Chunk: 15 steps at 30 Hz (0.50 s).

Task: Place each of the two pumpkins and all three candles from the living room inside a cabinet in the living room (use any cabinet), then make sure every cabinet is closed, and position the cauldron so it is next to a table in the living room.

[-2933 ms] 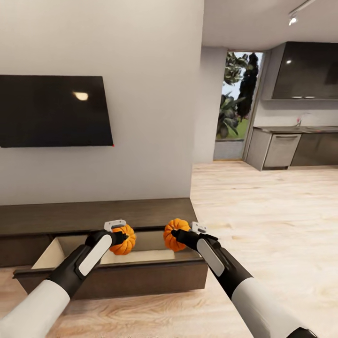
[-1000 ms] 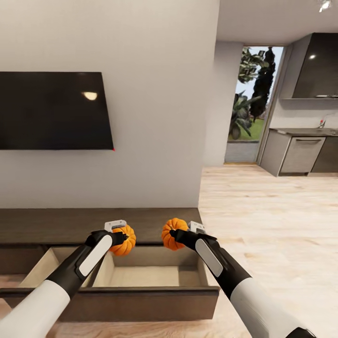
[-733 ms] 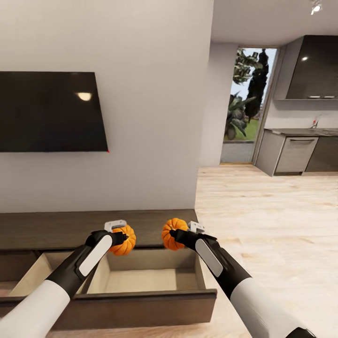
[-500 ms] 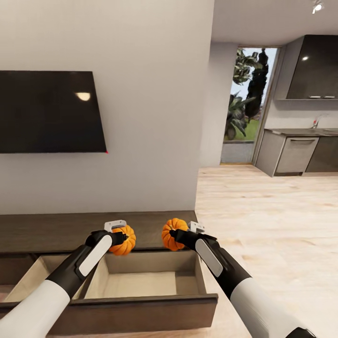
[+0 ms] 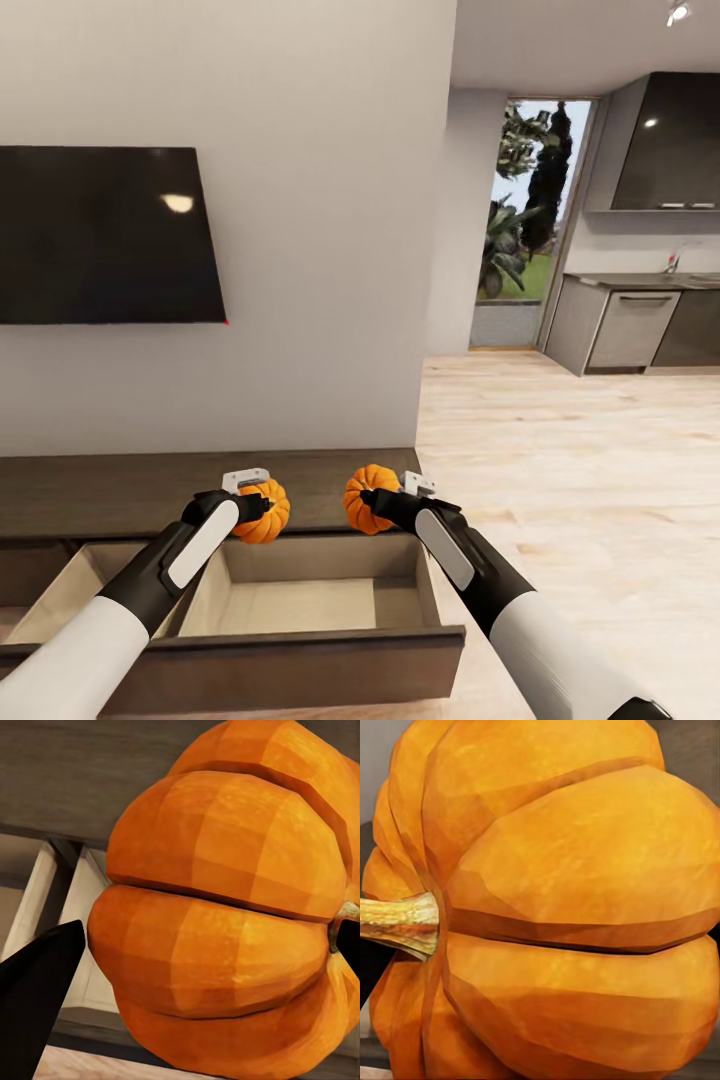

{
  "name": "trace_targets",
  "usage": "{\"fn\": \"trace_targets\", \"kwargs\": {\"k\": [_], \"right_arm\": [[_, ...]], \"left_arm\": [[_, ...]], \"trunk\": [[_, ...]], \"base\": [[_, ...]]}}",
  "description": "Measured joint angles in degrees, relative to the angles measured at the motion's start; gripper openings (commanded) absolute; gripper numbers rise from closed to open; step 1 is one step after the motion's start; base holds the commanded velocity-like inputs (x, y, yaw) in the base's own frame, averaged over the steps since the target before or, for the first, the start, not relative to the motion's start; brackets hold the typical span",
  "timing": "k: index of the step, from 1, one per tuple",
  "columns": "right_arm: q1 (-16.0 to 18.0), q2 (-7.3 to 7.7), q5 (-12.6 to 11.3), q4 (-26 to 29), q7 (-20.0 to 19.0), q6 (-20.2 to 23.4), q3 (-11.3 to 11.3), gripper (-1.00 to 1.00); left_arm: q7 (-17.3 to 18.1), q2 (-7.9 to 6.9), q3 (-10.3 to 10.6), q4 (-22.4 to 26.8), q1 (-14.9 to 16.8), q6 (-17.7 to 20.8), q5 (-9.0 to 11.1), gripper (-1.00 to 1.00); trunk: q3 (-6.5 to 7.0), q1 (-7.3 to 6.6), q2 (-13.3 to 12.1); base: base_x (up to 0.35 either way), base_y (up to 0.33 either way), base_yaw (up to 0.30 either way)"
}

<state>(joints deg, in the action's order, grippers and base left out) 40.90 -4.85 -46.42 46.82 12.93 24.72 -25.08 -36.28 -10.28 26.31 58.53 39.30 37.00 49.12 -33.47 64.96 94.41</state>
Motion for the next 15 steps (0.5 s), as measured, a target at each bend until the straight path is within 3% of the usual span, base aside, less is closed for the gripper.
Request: {"fn": "trace_targets", "kwargs": {"k": [15], "right_arm": [[0.0, -0.15, 0.0, 0.0, 0.0, 0.0, 0.0, -1.0]], "left_arm": [[0.1, -0.02, 0.1, -0.2, 0.0, 0.0, 0.0, -1.0]], "trunk": [[-2.69, 3.3, 6.0]], "base": [[0.0, 0.0, 0.0]]}}
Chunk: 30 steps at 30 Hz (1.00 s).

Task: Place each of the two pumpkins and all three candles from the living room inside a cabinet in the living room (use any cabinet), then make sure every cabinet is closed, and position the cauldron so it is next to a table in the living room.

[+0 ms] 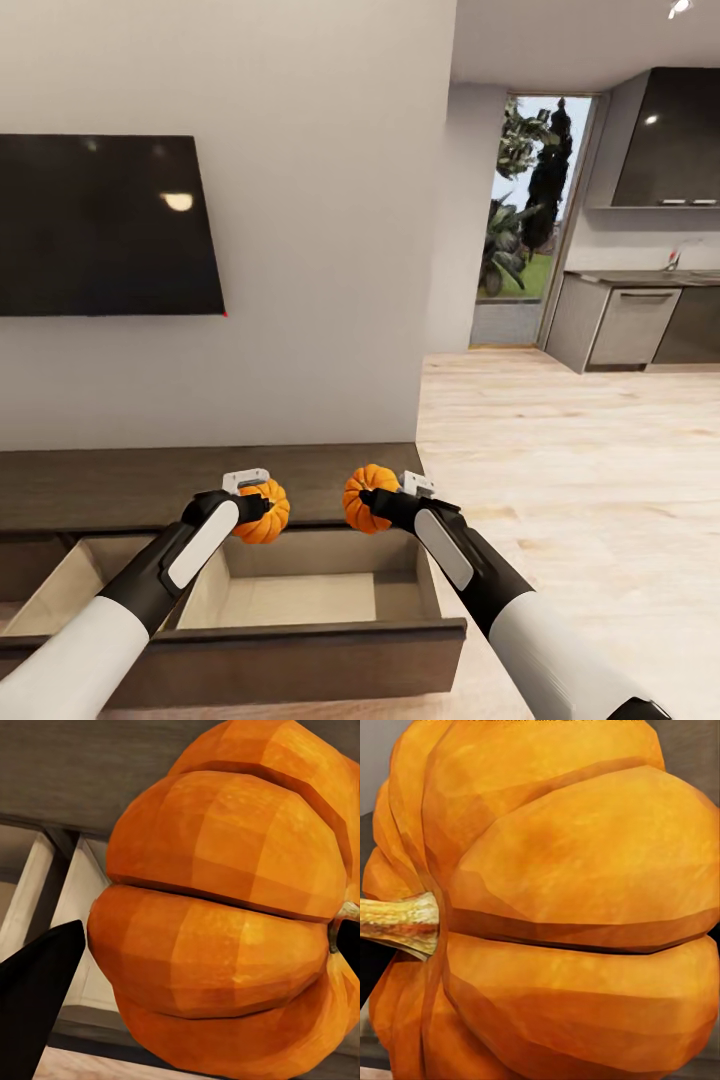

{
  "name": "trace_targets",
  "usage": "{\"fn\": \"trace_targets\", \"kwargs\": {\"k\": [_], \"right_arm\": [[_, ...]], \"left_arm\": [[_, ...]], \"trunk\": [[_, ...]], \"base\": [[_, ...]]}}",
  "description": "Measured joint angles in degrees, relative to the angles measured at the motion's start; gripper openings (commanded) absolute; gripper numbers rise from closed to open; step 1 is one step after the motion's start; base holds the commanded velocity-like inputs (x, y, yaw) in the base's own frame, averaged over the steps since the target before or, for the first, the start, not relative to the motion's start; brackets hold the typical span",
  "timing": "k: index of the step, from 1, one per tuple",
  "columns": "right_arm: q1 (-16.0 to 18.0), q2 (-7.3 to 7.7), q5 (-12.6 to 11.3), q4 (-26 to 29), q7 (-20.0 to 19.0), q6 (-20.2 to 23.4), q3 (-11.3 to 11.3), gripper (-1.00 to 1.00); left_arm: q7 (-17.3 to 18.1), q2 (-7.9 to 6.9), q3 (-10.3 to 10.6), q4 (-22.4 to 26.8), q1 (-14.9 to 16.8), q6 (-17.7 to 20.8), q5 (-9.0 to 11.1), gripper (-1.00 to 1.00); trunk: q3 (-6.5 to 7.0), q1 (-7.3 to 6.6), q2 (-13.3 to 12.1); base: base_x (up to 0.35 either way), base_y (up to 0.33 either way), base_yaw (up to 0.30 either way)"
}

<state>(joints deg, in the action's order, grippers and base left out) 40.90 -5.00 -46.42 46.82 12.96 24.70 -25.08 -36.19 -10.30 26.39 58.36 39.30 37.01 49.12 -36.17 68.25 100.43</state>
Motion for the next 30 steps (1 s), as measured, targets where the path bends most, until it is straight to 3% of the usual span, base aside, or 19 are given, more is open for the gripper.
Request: {"fn": "trace_targets", "kwargs": {"k": [10, 17, 30], "right_arm": [[0.0, -0.04, 0.0, 0.0, 0.0, 0.0, -0.2, -1.0], [0.0, -0.04, -0.1, 0.0, 0.0, -0.2, -2.9, -1.0], [0.0, -0.64, -0.4, 0.0, 0.0, -0.1, -3.2, -1.0]], "left_arm": [[0.0, 0.0, 0.0, 0.0, 0.0, 0.0, 0.0, -1.0], [0.0, 0.02, 0.0, 0.0, 0.0, 0.0, 0.0, -1.0], [0.0, 0.02, 0.0, 0.0, 0.0, 0.0, -0.1, -1.0]], "trunk": [[-1.8, 2.2, 4.0], [-3.05, 3.74, 6.8], [-5.39, 6.59, 12.0]], "base": [[0.0, 0.0, 0.0], [0.0, 0.0, 0.0], [0.0, 0.0, 0.0]]}}
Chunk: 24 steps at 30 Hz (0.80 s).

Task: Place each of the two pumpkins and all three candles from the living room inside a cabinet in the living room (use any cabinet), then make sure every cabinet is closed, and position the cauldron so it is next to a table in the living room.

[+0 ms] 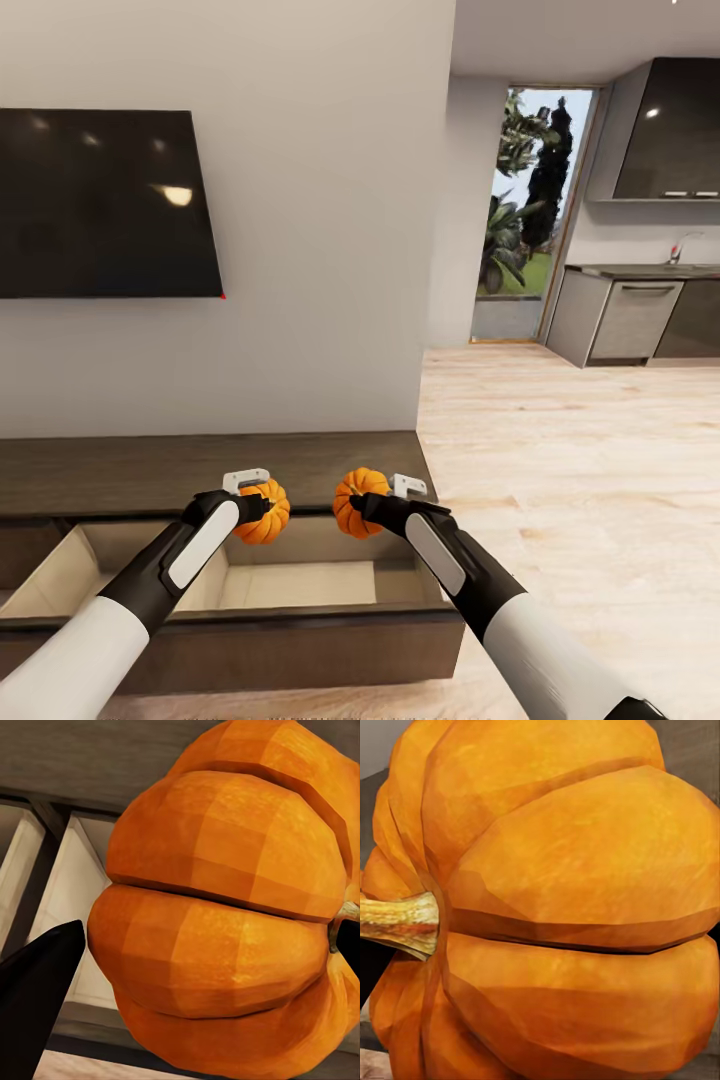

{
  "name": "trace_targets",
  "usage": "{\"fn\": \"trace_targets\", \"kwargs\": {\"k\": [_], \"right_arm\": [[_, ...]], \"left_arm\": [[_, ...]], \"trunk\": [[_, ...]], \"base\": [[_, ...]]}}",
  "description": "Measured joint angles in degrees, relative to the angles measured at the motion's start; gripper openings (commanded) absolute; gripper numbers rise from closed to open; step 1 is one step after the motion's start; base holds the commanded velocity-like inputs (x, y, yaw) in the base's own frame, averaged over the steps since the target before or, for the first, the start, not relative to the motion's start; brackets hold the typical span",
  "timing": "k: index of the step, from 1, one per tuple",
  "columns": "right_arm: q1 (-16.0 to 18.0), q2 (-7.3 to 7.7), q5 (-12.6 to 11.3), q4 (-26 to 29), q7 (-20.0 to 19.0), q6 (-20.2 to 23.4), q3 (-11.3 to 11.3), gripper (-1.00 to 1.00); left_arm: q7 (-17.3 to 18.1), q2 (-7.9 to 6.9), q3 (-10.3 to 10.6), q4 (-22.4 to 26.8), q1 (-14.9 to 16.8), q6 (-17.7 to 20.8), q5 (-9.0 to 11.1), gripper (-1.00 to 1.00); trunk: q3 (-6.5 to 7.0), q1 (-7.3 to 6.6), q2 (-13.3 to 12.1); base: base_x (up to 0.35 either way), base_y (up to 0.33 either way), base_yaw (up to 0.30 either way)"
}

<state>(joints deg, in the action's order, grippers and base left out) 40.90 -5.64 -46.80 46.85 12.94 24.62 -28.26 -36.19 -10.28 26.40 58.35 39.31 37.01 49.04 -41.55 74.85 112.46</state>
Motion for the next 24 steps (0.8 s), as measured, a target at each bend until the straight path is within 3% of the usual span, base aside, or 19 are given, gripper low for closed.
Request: {"fn": "trace_targets", "kwargs": {"k": [4, 24], "right_arm": [[0.0, -0.61, 0.3, 0.0, 0.1, 0.1, 0.0, -1.0], [0.0, -0.8, 0.4, -0.1, 0.5, 0.2, 0.1, -1.0]], "left_arm": [[0.0, 0.05, 0.0, 0.0, 0.0, 0.0, 0.0, -1.0], [0.1, 0.06, 0.0, -0.1, 0.0, 0.0, 0.0, -1.0]], "trunk": [[-0.72, 0.88, 1.6], [-4.31, 5.27, 9.6]], "base": [[0.0, 0.0, 0.0], [0.0, 0.0, 0.0]]}}
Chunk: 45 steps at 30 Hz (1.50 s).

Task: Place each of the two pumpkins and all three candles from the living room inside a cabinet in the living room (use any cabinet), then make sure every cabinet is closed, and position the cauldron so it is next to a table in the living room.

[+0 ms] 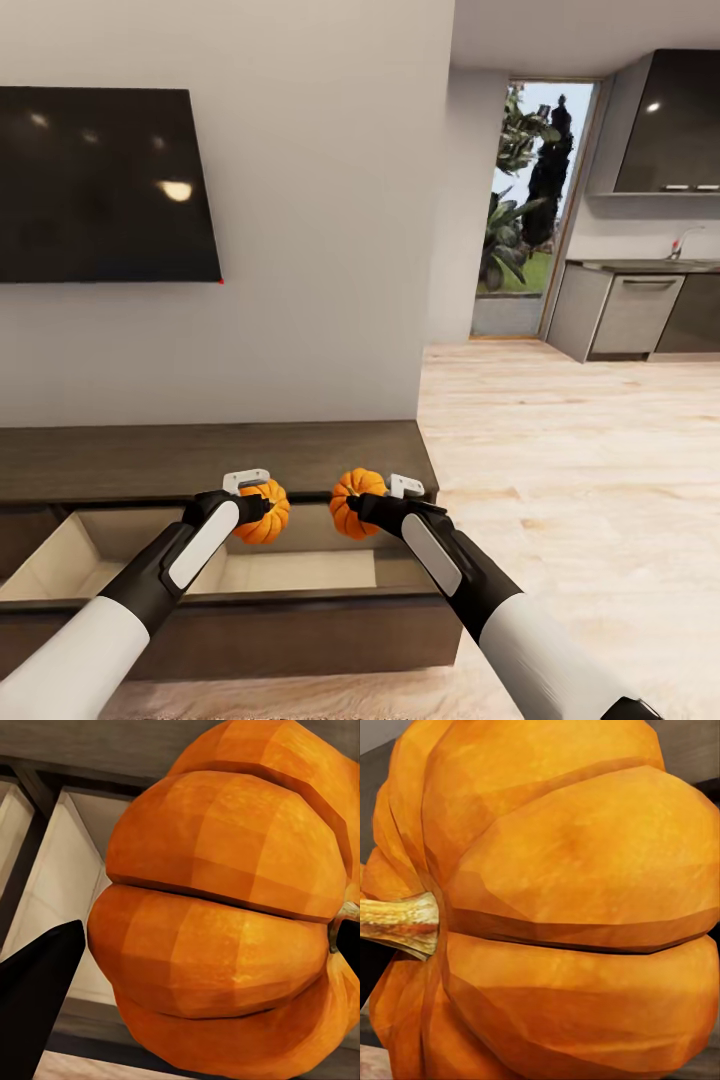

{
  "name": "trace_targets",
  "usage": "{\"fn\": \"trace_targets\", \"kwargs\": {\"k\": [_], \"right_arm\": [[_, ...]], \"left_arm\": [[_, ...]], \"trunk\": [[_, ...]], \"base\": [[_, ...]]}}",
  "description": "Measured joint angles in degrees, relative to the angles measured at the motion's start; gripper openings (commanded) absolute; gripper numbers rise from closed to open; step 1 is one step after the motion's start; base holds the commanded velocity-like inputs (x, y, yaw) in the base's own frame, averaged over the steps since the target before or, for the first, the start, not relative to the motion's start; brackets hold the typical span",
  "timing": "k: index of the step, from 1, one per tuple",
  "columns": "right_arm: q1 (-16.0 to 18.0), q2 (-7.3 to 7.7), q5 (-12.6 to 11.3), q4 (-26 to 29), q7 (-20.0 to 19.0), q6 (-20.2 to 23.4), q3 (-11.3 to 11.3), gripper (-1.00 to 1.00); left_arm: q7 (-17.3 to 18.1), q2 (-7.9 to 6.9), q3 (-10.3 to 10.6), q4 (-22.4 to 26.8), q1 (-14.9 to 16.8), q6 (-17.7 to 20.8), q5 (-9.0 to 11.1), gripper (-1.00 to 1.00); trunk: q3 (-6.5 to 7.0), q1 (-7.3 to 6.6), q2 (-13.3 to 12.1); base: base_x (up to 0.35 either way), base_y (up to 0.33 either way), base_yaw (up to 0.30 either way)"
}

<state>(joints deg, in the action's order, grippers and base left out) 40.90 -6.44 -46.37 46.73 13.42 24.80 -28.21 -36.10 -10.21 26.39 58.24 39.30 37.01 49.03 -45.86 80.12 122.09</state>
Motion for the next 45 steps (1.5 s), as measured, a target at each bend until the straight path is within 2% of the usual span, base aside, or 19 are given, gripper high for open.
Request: {"fn": "trace_targets", "kwargs": {"k": [27, 38, 45], "right_arm": [[0.0, -0.02, -0.1, 0.0, 0.0, 0.0, 0.0, -1.0], [0.0, -0.08, -0.1, 0.0, 0.0, 0.0, 0.0, -1.0], [0.0, -0.09, 0.0, 0.1, 0.0, 0.0, 0.0, -1.0]], "left_arm": [[0.0, 0.0, 0.0, 0.0, 0.0, 0.0, 0.0, -1.0], [0.0, 0.0, 0.0, 0.2, 0.0, 0.0, 0.0, -1.0], [0.0, 0.0, 0.0, 0.0, 0.1, 0.0, 0.0, -1.0]], "trunk": [[-4.85, 5.93, 10.8], [-4.85, 5.93, 10.8], [-4.85, 5.9, 10.9]], "base": [[0.0, 0.0, 0.0], [0.011, 0.0, 0.0], [0.265, 0.0, 0.0]]}}
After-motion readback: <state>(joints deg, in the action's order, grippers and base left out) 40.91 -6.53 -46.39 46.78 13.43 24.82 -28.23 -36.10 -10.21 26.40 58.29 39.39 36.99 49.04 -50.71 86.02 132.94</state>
